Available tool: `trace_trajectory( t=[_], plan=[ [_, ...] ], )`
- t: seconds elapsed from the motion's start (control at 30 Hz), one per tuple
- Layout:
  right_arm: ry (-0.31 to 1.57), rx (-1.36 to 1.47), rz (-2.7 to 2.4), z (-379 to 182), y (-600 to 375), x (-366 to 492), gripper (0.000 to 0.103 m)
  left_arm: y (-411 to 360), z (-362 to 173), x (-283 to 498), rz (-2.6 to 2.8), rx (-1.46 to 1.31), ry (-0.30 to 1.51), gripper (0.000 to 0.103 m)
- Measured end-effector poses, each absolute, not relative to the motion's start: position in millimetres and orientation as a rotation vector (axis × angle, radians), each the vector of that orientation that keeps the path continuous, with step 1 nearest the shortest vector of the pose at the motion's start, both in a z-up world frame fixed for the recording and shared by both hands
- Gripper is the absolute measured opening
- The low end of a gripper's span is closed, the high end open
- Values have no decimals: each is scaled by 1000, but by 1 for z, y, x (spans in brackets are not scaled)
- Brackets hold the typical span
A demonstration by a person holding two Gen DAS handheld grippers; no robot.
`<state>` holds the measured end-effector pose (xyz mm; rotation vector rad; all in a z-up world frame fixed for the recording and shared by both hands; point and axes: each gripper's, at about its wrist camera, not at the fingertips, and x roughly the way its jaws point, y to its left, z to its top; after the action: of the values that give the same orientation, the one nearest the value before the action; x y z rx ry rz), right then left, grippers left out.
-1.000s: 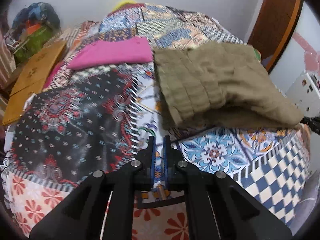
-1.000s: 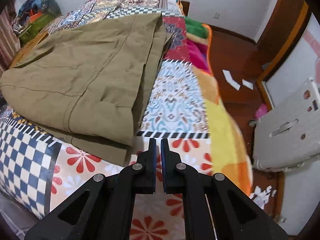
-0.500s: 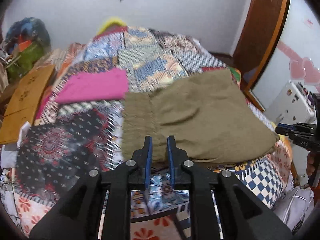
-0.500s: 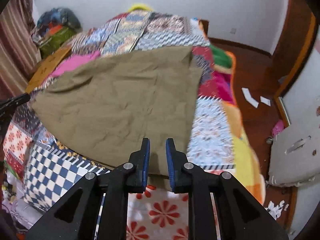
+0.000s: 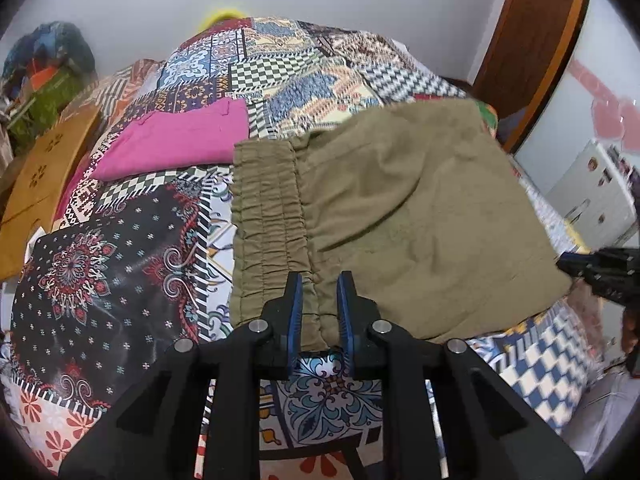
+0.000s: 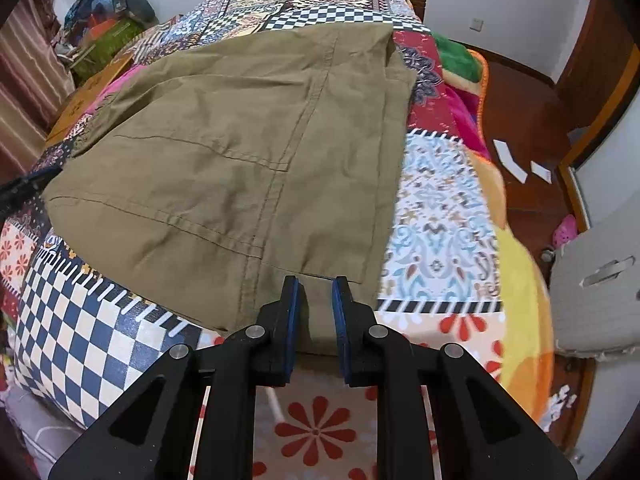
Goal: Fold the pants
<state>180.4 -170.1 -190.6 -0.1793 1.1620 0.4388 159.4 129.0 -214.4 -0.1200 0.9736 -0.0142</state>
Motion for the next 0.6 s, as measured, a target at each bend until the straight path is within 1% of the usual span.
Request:
trace_trajectory(
  t=[0.03, 0.07, 0.1, 0.13, 0.2, 0.23, 0.3, 0.4, 0.6],
  plan=[
    [1155, -181, 431, -188, -172, 183, 19, 133, -209, 160, -13, -130, 967, 22],
    [1143, -175, 422, -183, -176, 186, 22, 137, -204, 161, -4, -134, 957, 24],
    [1133, -169, 416, -179, -179, 188, 26, 143, -196, 162, 10, -136, 936, 29],
    [1120, -161, 410, -174, -183, 191, 28, 147, -190, 164, 17, -140, 922, 34],
    [1084, -145, 400, -162, -188, 198, 35, 157, -182, 171, 34, -148, 898, 41],
    [1071, -140, 396, -158, -189, 202, 38, 162, -178, 176, 50, -147, 887, 43],
    [1037, -127, 386, -149, -191, 212, 43, 170, -176, 188, 74, -148, 883, 43],
    [1000, -110, 377, -141, -191, 230, 43, 182, -180, 211, 89, -162, 890, 43],
    [950, -112, 352, -138, -184, 273, 43, 192, -203, 253, 70, -199, 952, 45]
  ],
)
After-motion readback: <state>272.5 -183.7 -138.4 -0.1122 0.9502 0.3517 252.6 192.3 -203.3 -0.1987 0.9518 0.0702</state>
